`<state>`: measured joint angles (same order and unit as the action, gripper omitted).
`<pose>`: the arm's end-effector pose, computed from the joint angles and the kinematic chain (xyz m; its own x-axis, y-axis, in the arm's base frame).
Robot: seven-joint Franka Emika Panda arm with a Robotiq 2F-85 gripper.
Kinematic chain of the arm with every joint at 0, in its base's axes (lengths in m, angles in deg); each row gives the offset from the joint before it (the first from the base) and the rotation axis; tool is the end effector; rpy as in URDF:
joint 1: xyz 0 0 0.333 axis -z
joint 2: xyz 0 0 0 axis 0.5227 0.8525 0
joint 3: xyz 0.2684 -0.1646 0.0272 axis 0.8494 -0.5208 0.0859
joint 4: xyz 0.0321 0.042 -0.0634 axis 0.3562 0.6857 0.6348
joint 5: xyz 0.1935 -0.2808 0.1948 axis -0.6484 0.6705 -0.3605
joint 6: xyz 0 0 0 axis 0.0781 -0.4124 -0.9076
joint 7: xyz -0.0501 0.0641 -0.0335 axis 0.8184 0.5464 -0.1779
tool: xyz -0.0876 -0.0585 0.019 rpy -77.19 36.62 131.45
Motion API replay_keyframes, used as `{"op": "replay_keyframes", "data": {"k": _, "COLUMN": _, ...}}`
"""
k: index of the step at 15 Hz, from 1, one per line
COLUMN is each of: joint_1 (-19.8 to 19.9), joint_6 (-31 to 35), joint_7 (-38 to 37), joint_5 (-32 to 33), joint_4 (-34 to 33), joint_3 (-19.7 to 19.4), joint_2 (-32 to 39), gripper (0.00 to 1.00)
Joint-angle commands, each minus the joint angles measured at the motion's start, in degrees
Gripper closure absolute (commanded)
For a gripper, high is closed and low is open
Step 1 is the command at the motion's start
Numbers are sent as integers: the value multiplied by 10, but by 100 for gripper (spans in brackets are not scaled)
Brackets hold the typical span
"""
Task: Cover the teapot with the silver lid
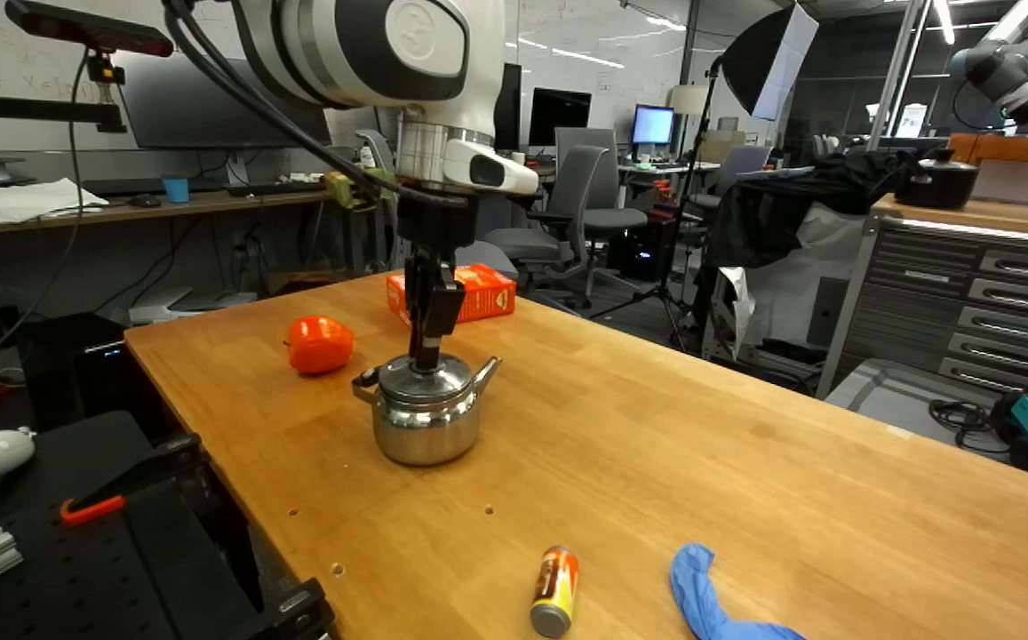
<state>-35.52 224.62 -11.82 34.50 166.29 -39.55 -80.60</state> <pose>0.4428 0.0311 0.2339 0.9179 -0.3724 -0.1368 -0.3653 -0.9279 0.0749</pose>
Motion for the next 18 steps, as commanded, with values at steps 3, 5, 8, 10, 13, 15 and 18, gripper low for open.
{"op": "replay_keyframes", "data": {"k": 3, "joint_1": 5, "joint_6": -18, "joint_7": -13, "joint_5": -2, "joint_4": -31, "joint_3": -2, "joint_2": 23, "gripper": 90}}
{"op": "replay_keyframes", "data": {"k": 5, "joint_1": 4, "joint_6": -14, "joint_7": -18, "joint_5": 0, "joint_4": -32, "joint_3": -3, "joint_2": 27, "gripper": 90}}
{"op": "replay_keyframes", "data": {"k": 8, "joint_1": 2, "joint_6": -5, "joint_7": -28, "joint_5": 6, "joint_4": -29, "joint_3": -3, "joint_2": 28, "gripper": 90}}
{"op": "replay_keyframes", "data": {"k": 10, "joint_1": 0, "joint_6": 0, "joint_7": -38, "joint_5": 16, "joint_4": -25, "joint_3": -4, "joint_2": 26, "gripper": 90}}
{"op": "replay_keyframes", "data": {"k": 13, "joint_1": 1, "joint_6": -5, "joint_7": -33, "joint_5": 13, "joint_4": -21, "joint_3": -3, "joint_2": 19, "gripper": 46}}
{"op": "replay_keyframes", "data": {"k": 15, "joint_1": 3, "joint_6": -9, "joint_7": -22, "joint_5": 1, "joint_4": -19, "joint_3": -1, "joint_2": 11, "gripper": 32}}
{"op": "replay_keyframes", "data": {"k": 18, "joint_1": 4, "joint_6": -16, "joint_7": -3, "joint_5": -11, "joint_4": -12, "joint_3": 2, "joint_2": -12, "gripper": 8}}
